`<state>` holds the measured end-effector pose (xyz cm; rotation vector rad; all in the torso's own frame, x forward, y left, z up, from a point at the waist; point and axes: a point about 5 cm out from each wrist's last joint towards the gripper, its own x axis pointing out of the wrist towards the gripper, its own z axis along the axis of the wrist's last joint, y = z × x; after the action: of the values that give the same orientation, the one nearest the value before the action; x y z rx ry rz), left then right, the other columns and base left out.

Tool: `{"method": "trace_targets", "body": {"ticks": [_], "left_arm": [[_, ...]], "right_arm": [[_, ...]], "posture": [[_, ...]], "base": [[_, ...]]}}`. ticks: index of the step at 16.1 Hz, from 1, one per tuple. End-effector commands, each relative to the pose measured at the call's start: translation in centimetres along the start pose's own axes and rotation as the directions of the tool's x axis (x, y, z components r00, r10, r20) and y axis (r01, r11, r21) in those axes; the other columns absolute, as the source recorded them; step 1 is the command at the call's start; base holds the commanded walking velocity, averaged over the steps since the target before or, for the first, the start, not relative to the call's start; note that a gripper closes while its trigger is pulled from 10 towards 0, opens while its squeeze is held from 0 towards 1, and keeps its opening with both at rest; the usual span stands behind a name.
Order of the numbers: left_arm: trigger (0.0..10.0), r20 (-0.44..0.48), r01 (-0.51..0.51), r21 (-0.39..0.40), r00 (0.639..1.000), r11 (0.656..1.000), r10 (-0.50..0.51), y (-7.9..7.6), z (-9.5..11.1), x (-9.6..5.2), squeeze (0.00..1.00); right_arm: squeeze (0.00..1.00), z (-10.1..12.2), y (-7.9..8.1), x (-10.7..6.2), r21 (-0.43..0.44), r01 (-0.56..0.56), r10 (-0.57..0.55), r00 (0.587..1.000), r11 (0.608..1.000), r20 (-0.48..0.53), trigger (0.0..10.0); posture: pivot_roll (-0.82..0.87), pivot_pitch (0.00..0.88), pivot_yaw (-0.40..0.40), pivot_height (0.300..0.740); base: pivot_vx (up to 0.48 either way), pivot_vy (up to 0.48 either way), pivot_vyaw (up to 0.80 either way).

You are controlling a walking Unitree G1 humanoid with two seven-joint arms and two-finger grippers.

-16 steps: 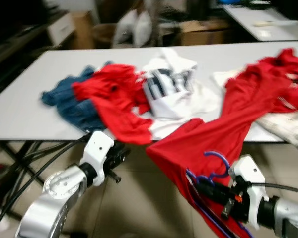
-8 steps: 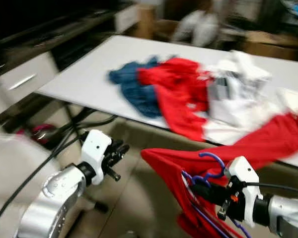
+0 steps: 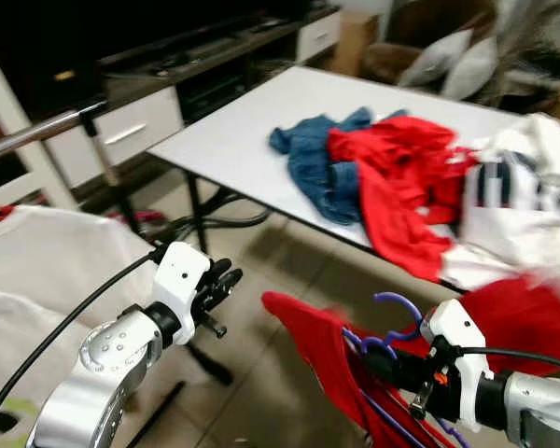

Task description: Hang hanger

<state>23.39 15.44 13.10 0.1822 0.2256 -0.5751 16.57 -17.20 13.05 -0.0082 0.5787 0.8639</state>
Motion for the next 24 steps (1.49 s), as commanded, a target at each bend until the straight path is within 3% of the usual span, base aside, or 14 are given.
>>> {"method": "trace_targets", "body": {"ticks": [1, 6, 10, 11, 12, 18, 19, 20, 24], "left_arm": [[10.0, 0.012, 0.008, 0.012, 1.0, 1.0, -0.008, -0.2, 0.3, 0.3, 0.0], [10.0, 0.009, 0.002, 0.018, 1.0, 1.0, -0.002, -0.2, 0.3, 0.1, 0.0], [10.0, -0.003, -0.023, 0.007, 1.0, 1.0, 0.023, -0.4, 0.0, -0.5, 0.0], [10.0, -0.009, -0.031, -0.01, 0.999, 0.999, 0.031, -0.5, -0.2, -0.7, 0.0], [10.0, -0.044, -0.042, -0.08, 0.998, 0.996, 0.038, -0.5, -0.6, -0.8, 0.0], [10.0, -0.028, -0.068, -0.056, 0.997, 0.996, 0.066, -0.5, -0.3, -1.7, 0.0], [10.0, -0.01, -0.116, 0.029, 0.993, 0.993, 0.117, -0.1, 0.2, -1.7, 0.0], [10.0, -0.004, -0.146, 0.04, 0.989, 0.988, 0.146, 0.1, 0.3, -1.5, 0.0], [10.0, 0.007, -0.216, 0.001, 0.976, 0.976, 0.216, 0.8, 0.1, -0.6, 0.0]], "right_arm": [[0.0, 0.6, -0.5, -0.4, -0.011, 0.037, -0.037, 0.999, 0.999, 0.017, 10.0], [0.0, 0.7, -1.1, 0.2, 0.0, 0.051, -0.051, 0.999, 0.999, 0.021, 10.0], [0.0, 0.5, -2.0, 1.4, -0.055, 0.086, -0.084, 0.996, 0.995, 0.027, 10.0], [0.0, 0.5, -2.3, 1.6, -0.054, 0.093, -0.092, 0.995, 0.994, 0.029, 10.0], [0.0, 0.5, -2.6, 1.7, -0.066, 0.093, -0.091, 0.995, 0.994, 0.031, 10.0], [0.0, 1.1, -3.5, 3.1, -0.106, 0.065, -0.059, 0.997, 0.992, 0.054, 10.0], [0.0, 1.3, -3.7, 3.3, -0.099, 0.077, -0.07, 0.995, 0.992, 0.072, 10.0], [0.0, 1.3, -3.7, 3.5, -0.095, 0.083, -0.075, 0.994, 0.992, 0.084, 10.0], [0.0, 1.2, -4.2, 4.5, -0.053, 0.18, -0.17, 0.973, 0.982, 0.155, 10.0]], "posture": [[0.01, 0.0, 0.028, 0.74], [0.02, 0.005, 0.02, 0.74], [0.04, 0.03, -0.011, 0.74], [0.04, 0.033, -0.018, 0.74], [0.05, 0.035, -0.022, 0.74], [0.07, 0.045, -0.042, 0.74], [0.09, 0.044, -0.058, 0.74], [0.1, 0.043, -0.061, 0.74], [0.09, 0.036, -0.036, 0.74]], "base": [[0.0, -0.458, 0.0], [0.0, -0.458, 0.0], [0.0, -0.455, 0.0], [0.0, 0.0, 0.8], [0.0, 0.0, 0.8], [0.0, 0.48, 0.8], [0.0, -0.247, 0.8], [0.0, -0.48, 0.8], [0.0, -0.48, 0.8]]}}
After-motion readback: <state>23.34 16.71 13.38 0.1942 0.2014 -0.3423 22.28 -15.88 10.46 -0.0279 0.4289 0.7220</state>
